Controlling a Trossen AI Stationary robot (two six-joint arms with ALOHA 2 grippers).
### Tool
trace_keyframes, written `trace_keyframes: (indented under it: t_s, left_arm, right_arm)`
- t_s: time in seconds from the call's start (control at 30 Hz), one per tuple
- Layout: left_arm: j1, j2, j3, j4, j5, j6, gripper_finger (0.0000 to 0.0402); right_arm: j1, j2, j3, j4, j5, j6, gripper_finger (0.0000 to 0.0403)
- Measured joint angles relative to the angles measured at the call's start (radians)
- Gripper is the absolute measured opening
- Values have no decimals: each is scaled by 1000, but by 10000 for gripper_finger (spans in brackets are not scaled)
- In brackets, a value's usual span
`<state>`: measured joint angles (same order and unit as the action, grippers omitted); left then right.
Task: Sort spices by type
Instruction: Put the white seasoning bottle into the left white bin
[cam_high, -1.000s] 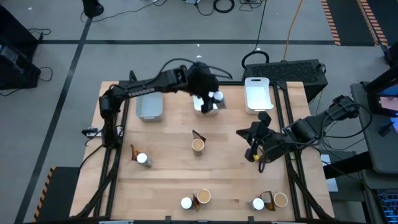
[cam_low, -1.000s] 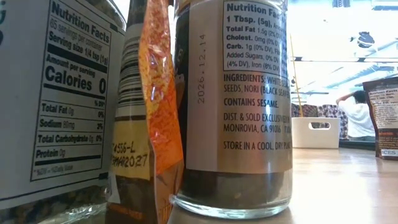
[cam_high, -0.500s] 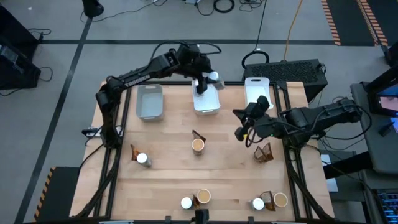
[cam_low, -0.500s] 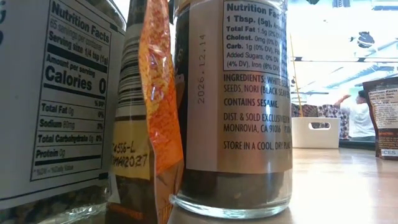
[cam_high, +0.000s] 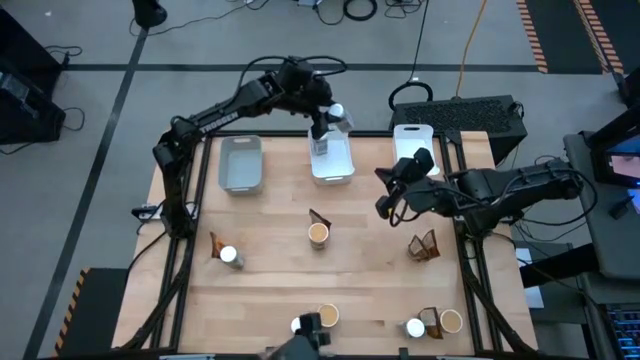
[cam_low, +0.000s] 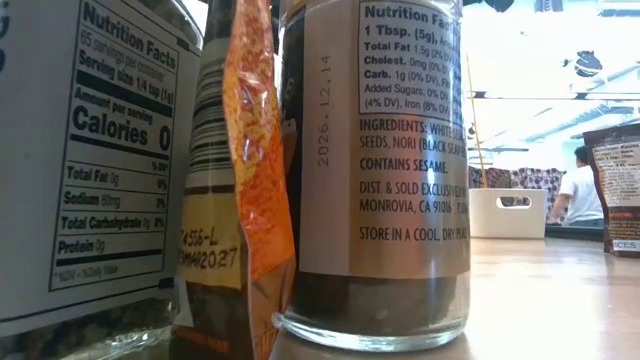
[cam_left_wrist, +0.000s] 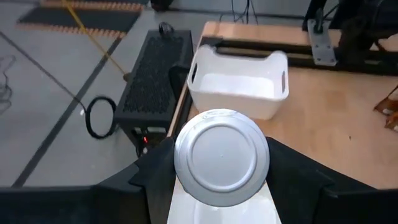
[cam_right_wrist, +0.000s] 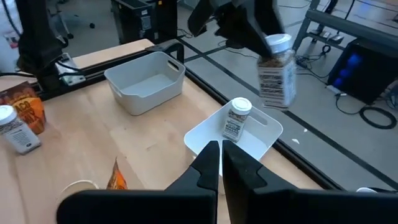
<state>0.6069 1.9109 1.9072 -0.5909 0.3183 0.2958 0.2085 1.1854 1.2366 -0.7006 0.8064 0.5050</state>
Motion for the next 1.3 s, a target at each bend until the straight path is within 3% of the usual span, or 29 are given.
trace_keyframes:
  t_s: [0.27,0.43,0.97,1.3]
  left_arm:
    - [26,0,0,-113,0,5,213]
    - [18,0,-1,-162,52,7,213]
    - [20,2,-82,-93,55,24,213]
    - [19,29,-82,-66,66,24,213]
  right_arm:
    - [0,0,0,-10,-1,-1,0]
    - [0,0,0,-22,0,4,0]
    - [0,0,-1,-36,9,5,0]
    - [-38,1,-124,85,3,2,0]
